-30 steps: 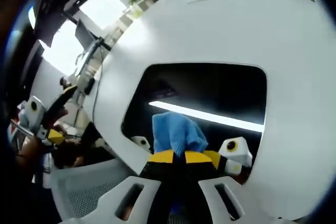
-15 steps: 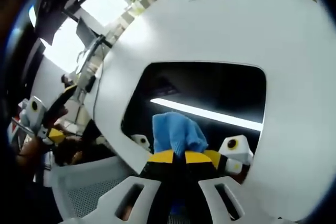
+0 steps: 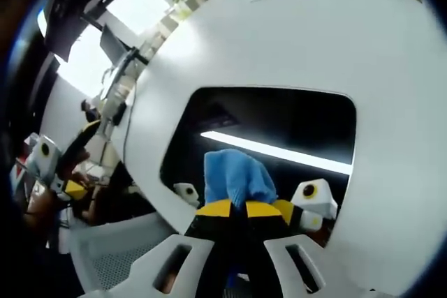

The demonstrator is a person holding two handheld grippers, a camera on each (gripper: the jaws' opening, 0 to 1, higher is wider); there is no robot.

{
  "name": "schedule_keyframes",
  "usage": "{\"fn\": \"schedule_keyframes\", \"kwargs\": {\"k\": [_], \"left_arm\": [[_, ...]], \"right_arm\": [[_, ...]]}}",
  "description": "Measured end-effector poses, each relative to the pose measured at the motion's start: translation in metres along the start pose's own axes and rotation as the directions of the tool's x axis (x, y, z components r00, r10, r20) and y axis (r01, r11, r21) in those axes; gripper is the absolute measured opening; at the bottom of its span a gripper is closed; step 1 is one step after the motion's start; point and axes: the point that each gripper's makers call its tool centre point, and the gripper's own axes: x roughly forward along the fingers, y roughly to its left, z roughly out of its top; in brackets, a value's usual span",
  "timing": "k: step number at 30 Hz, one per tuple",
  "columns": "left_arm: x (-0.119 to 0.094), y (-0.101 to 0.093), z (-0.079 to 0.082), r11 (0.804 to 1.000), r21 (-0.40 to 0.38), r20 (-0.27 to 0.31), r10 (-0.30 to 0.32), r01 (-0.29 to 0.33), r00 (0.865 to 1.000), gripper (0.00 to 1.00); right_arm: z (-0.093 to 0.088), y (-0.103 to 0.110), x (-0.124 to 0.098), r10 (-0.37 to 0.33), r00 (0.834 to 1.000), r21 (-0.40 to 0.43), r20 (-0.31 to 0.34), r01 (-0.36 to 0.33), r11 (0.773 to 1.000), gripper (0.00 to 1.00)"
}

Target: Wipe the mirror surface with the cleaning cloth until all visible marks leave the cleaned area.

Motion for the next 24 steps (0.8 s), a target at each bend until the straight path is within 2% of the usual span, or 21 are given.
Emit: {"fn": "schedule_keyframes", "kwargs": {"k": [11, 24], "left_arm": [[-0.006, -0.001, -0.005, 1.0, -0.013, -0.004, 0.001, -0.001, 1.0, 1.0], [-0.021, 0.0, -0.012, 0.999, -0.025, -0.01, 0.028, -0.029, 1.0, 1.0]], "right_arm": [[0.022, -0.009, 0.006, -0.01, 1.0, 0.008, 0.011, 0.01, 1.0, 0.0], [0.038, -0.014, 0.01, -0.021, 1.0, 0.002, 0.01, 0.021, 1.0, 0.0]]}}
